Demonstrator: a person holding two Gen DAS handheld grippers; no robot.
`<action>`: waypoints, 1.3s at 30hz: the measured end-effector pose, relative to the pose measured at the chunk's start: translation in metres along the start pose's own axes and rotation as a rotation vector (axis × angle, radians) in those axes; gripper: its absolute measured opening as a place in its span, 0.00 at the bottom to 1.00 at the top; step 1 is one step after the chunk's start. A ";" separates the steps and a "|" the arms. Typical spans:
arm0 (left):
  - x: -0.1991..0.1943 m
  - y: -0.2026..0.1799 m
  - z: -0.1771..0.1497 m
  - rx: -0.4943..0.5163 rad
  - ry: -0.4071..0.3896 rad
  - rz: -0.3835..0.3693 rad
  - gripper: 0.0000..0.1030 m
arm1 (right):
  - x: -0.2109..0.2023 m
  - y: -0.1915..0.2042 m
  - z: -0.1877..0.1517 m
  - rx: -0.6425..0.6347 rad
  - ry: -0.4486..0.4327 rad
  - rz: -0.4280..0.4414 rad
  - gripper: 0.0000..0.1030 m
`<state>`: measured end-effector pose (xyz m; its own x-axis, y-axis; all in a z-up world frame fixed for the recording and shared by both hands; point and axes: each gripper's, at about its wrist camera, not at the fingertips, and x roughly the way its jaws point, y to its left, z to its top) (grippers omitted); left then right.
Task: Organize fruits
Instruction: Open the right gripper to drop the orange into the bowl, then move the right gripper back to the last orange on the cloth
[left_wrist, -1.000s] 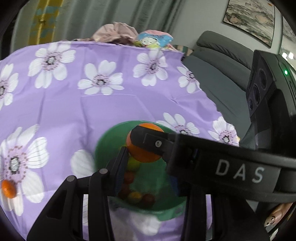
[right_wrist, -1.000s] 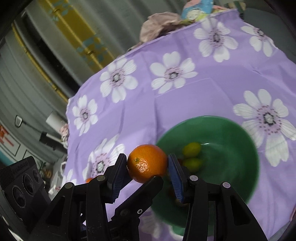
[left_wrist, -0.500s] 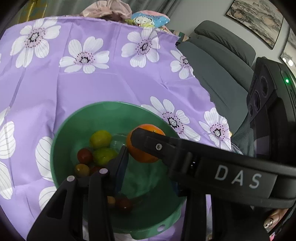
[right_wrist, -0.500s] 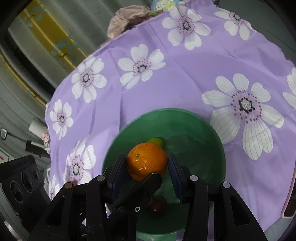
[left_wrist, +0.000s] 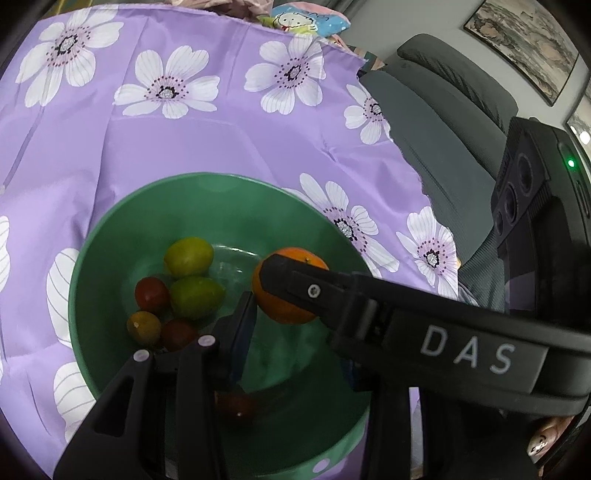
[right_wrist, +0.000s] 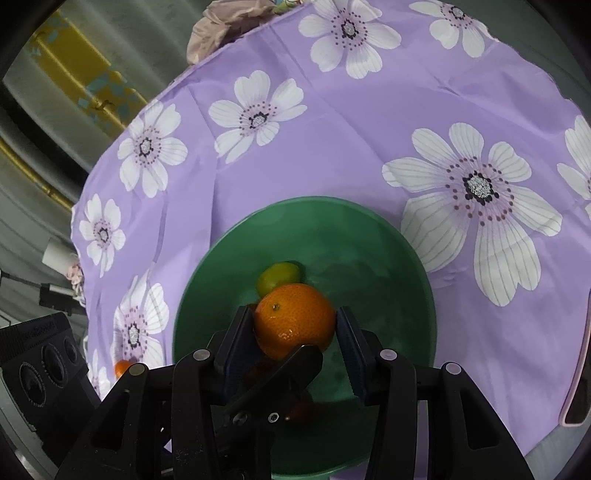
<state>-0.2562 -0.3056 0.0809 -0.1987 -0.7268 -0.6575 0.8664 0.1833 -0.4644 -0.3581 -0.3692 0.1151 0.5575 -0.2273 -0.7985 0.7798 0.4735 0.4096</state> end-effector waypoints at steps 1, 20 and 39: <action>0.001 0.001 0.000 -0.004 0.004 0.000 0.38 | 0.001 -0.001 0.000 0.001 0.005 -0.003 0.48; -0.064 0.026 -0.010 -0.011 -0.127 0.177 0.57 | -0.011 0.023 0.001 -0.028 -0.067 0.068 0.59; -0.200 0.183 -0.063 -0.365 -0.239 0.583 0.65 | 0.032 0.148 -0.034 -0.240 0.066 0.339 0.65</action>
<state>-0.0865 -0.0848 0.0905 0.3904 -0.5609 -0.7300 0.5845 0.7637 -0.2742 -0.2346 -0.2778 0.1348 0.7454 0.0265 -0.6661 0.4630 0.6984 0.5458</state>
